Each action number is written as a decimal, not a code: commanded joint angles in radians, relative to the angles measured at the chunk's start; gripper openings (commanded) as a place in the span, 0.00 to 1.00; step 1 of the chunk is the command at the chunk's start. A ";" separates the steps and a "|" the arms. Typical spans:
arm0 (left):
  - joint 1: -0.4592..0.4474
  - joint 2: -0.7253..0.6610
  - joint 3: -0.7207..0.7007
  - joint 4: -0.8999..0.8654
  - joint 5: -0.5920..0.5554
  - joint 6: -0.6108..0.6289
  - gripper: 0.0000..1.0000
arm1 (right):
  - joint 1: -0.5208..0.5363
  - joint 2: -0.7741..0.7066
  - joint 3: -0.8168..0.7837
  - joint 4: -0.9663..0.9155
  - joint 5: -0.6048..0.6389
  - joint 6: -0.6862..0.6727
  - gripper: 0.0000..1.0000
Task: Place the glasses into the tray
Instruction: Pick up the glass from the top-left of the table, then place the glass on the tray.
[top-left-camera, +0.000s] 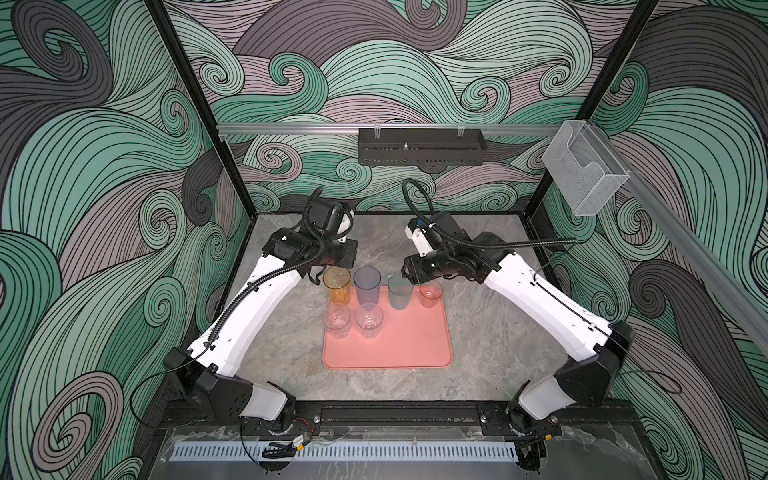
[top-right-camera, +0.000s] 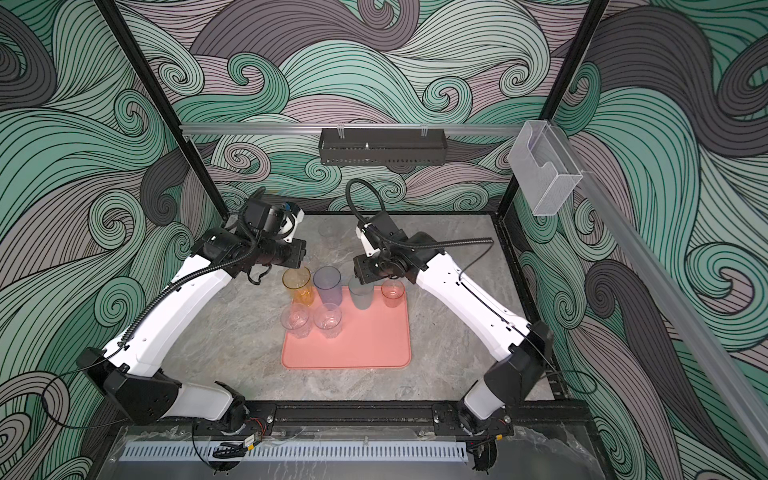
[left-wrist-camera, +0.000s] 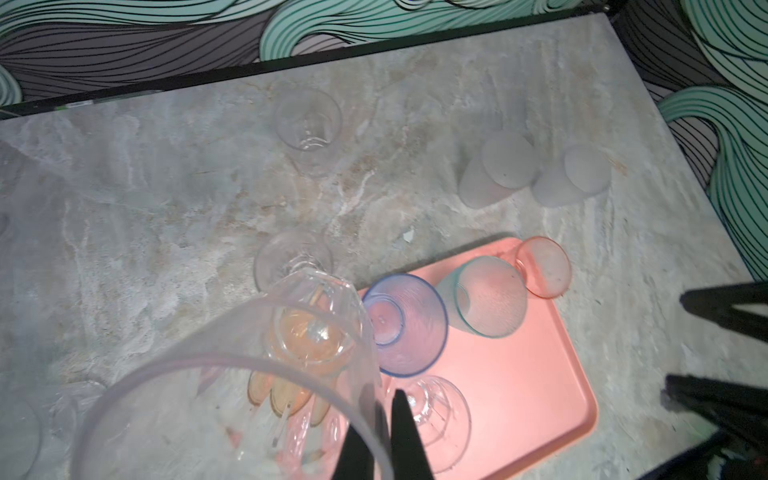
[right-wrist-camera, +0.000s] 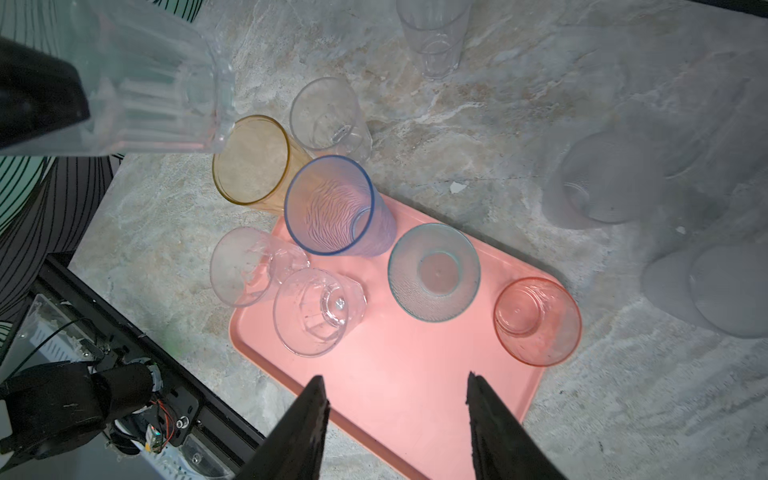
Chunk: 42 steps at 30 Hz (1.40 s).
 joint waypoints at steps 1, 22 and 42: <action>-0.111 -0.041 -0.017 -0.018 0.007 -0.045 0.00 | -0.029 -0.065 -0.078 -0.055 0.059 -0.009 0.55; -0.554 0.332 -0.036 0.069 -0.167 -0.262 0.00 | -0.178 -0.242 -0.413 0.027 -0.002 0.076 0.54; -0.544 0.491 -0.094 0.139 -0.219 -0.205 0.00 | -0.213 -0.194 -0.494 0.105 -0.025 0.069 0.54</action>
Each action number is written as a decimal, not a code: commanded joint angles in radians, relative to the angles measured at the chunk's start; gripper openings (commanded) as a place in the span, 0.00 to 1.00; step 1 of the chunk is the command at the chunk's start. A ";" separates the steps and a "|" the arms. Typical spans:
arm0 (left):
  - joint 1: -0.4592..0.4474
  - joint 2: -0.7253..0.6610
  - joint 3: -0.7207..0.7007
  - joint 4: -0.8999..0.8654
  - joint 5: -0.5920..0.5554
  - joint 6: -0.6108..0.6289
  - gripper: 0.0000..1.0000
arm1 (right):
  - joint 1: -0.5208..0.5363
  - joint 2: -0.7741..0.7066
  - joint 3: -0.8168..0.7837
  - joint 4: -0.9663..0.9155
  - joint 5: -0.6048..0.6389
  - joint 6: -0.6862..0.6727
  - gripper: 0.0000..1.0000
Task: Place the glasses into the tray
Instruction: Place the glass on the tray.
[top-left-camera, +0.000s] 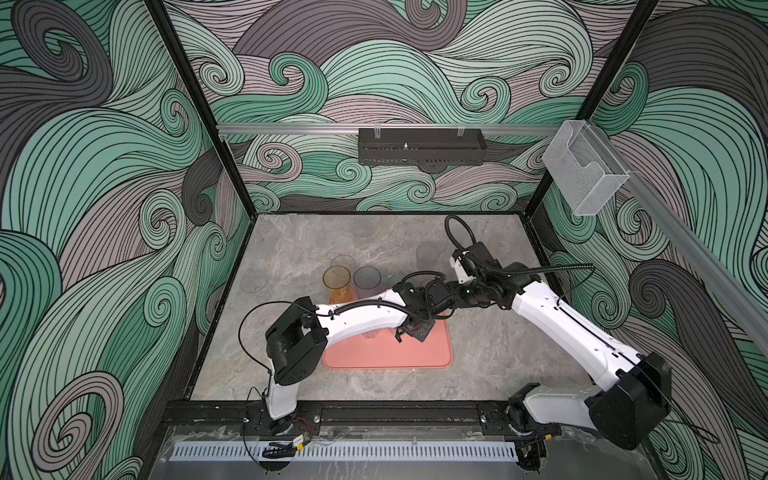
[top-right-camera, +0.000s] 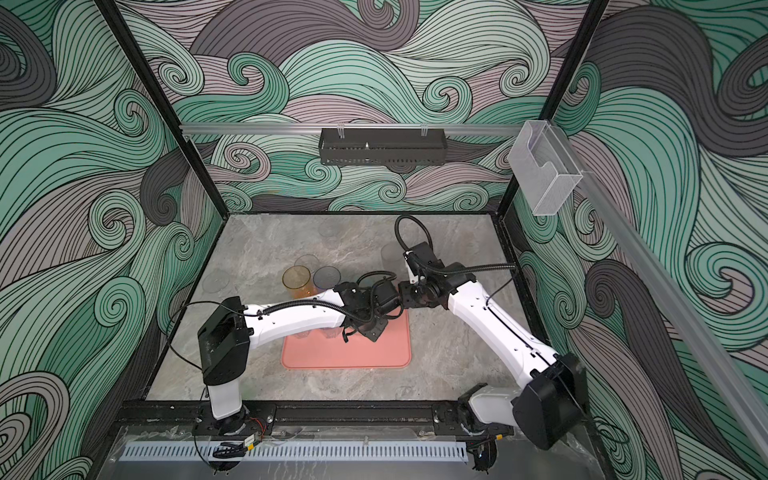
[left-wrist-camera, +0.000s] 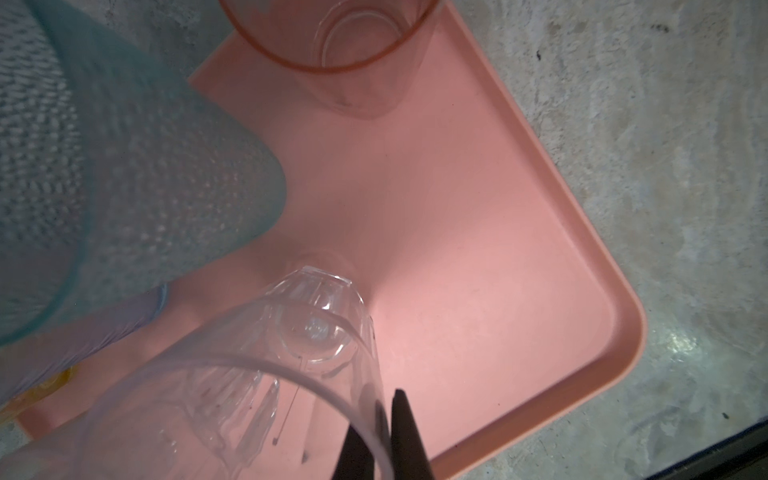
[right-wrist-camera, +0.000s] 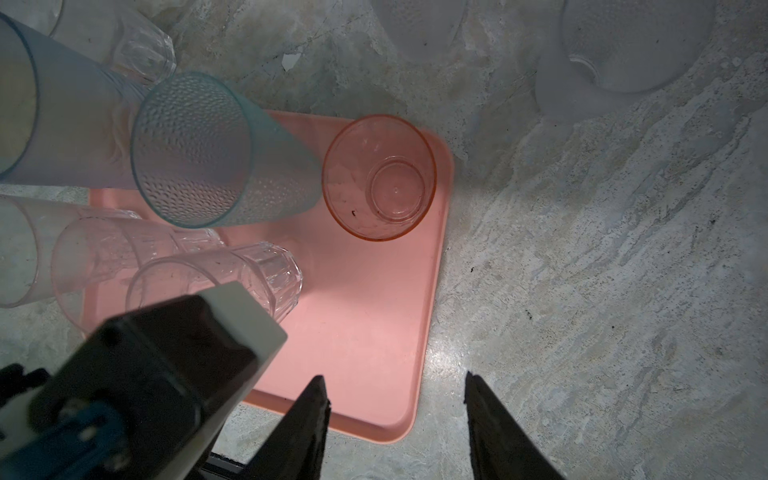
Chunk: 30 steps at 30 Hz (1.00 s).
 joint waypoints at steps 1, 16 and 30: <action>0.011 0.009 0.004 0.019 -0.012 0.015 0.00 | -0.007 0.013 -0.017 0.021 -0.016 0.001 0.54; 0.021 0.038 0.000 0.025 0.025 0.045 0.10 | -0.012 0.046 -0.023 0.046 -0.028 -0.003 0.54; 0.023 -0.012 0.022 0.000 -0.002 0.064 0.30 | -0.012 0.055 -0.020 0.056 -0.033 0.000 0.54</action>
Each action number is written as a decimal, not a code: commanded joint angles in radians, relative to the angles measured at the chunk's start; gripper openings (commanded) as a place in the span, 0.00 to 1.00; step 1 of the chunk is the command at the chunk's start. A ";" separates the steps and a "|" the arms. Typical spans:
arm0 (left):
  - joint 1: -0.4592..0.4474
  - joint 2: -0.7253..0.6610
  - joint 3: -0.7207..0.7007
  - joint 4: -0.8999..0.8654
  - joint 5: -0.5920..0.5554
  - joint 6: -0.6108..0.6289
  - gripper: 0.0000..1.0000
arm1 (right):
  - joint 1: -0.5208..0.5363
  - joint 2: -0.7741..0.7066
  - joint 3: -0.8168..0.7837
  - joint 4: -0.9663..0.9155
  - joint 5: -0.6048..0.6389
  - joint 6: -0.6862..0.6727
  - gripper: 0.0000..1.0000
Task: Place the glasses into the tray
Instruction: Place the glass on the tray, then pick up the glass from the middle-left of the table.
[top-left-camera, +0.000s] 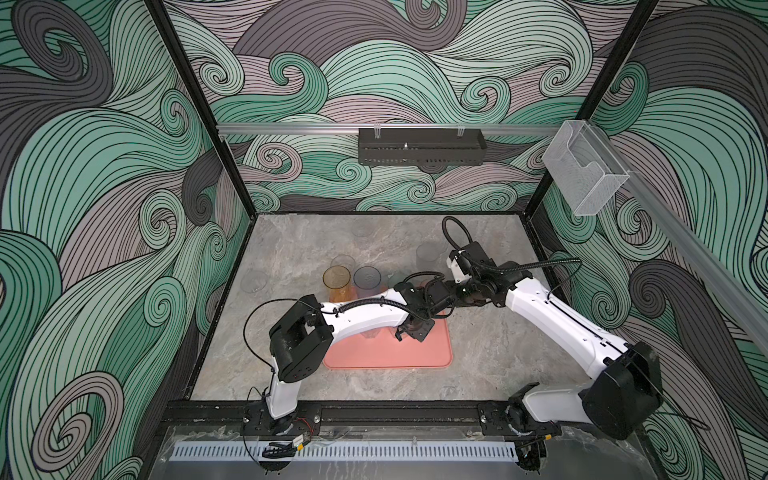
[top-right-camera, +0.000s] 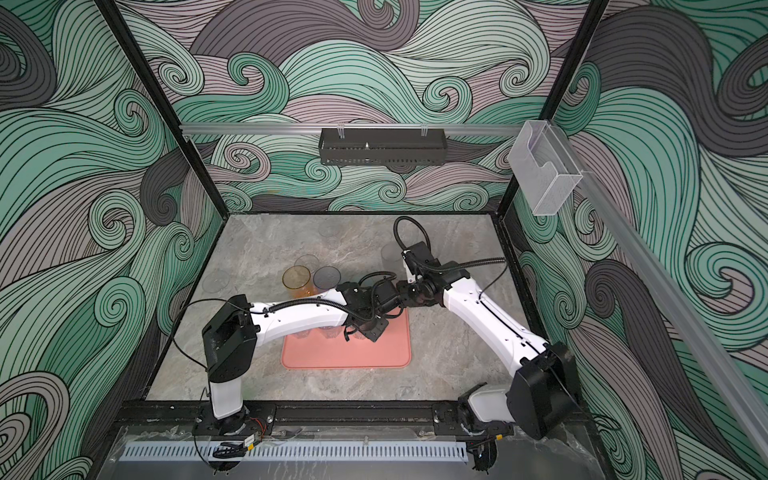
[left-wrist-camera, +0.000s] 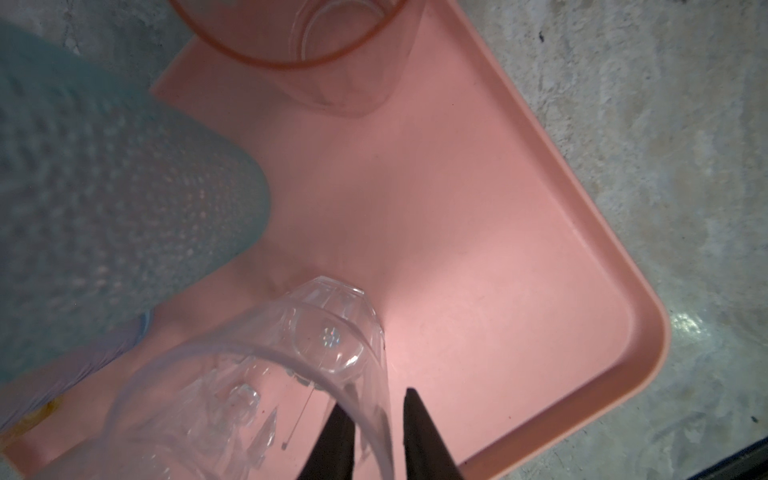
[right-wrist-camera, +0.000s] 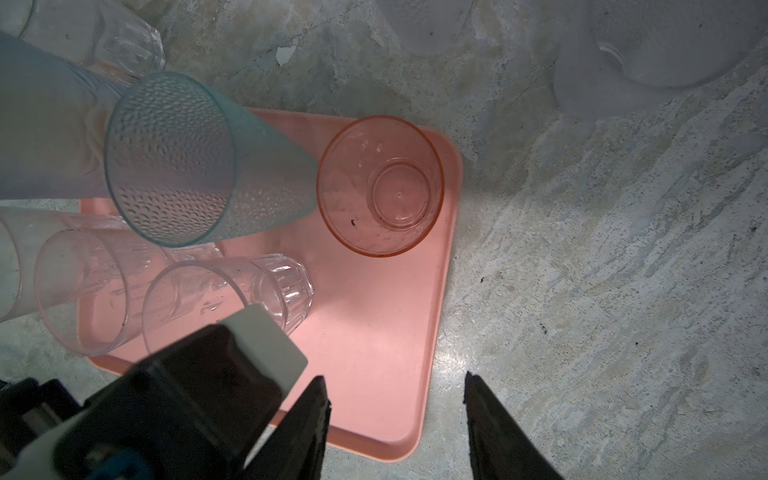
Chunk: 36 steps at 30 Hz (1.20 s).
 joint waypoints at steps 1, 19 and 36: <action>0.005 -0.048 0.037 -0.035 -0.027 0.008 0.31 | -0.002 0.007 -0.003 0.012 -0.006 0.001 0.54; 0.171 -0.442 -0.087 -0.037 -0.185 0.206 0.51 | 0.019 0.066 0.115 0.038 -0.038 0.018 0.53; 0.927 -0.530 -0.267 0.080 -0.057 0.099 0.50 | 0.148 0.191 0.241 0.075 -0.061 0.016 0.53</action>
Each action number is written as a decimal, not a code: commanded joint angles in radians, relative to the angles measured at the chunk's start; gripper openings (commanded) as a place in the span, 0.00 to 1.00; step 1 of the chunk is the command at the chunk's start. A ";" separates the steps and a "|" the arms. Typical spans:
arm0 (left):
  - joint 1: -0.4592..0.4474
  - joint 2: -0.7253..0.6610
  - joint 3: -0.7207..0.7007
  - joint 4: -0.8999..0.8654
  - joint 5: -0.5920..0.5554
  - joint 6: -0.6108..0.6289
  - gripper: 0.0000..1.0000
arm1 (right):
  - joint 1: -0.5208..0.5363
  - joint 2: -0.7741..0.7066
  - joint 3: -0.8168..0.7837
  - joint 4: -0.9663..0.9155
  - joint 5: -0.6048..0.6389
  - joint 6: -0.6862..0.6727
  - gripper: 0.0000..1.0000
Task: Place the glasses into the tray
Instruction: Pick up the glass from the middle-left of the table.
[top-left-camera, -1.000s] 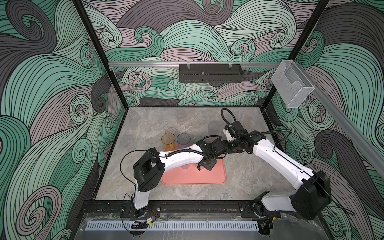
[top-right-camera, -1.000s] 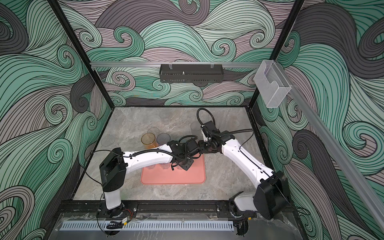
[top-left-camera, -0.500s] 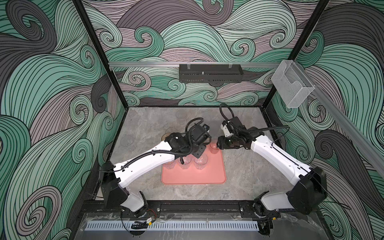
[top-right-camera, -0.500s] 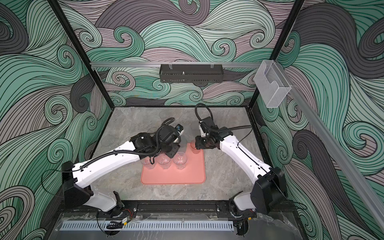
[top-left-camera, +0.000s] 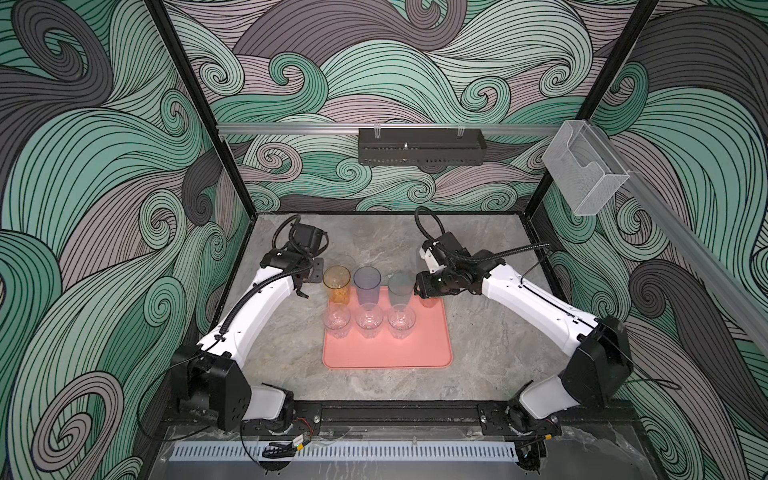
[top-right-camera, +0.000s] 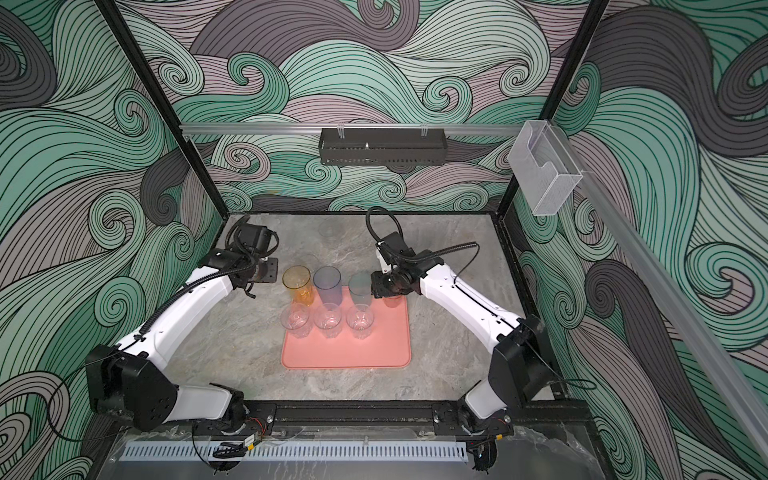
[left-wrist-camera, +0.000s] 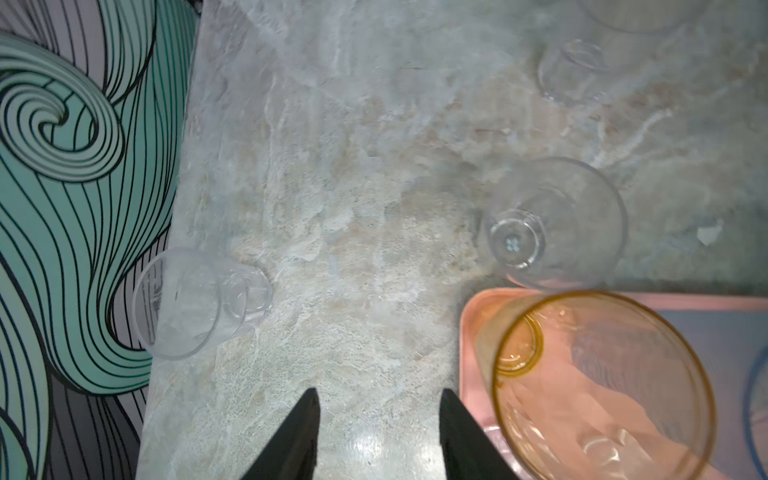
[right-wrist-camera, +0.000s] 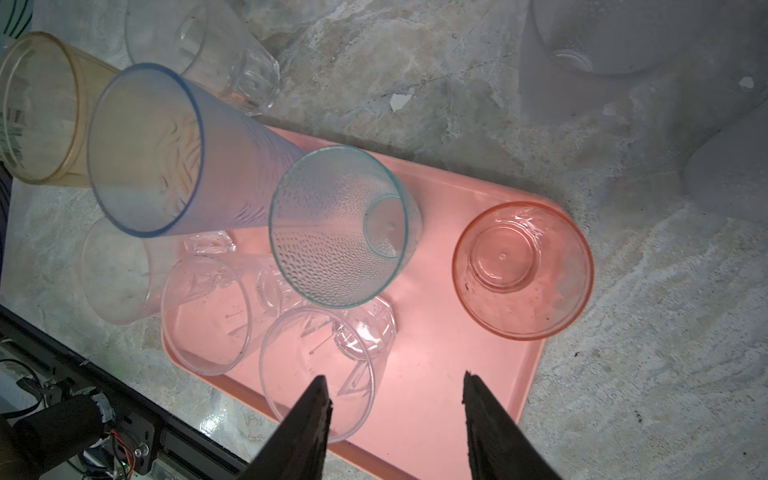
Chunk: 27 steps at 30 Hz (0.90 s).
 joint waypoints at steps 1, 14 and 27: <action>0.092 0.024 0.007 0.047 0.059 -0.058 0.50 | 0.021 0.010 0.050 0.008 -0.009 -0.011 0.53; 0.299 0.255 0.114 0.004 -0.002 0.004 0.49 | 0.055 0.072 0.177 -0.078 0.011 -0.073 0.66; 0.409 0.414 0.167 -0.008 0.059 -0.005 0.47 | 0.058 0.062 0.158 -0.060 -0.011 -0.072 0.66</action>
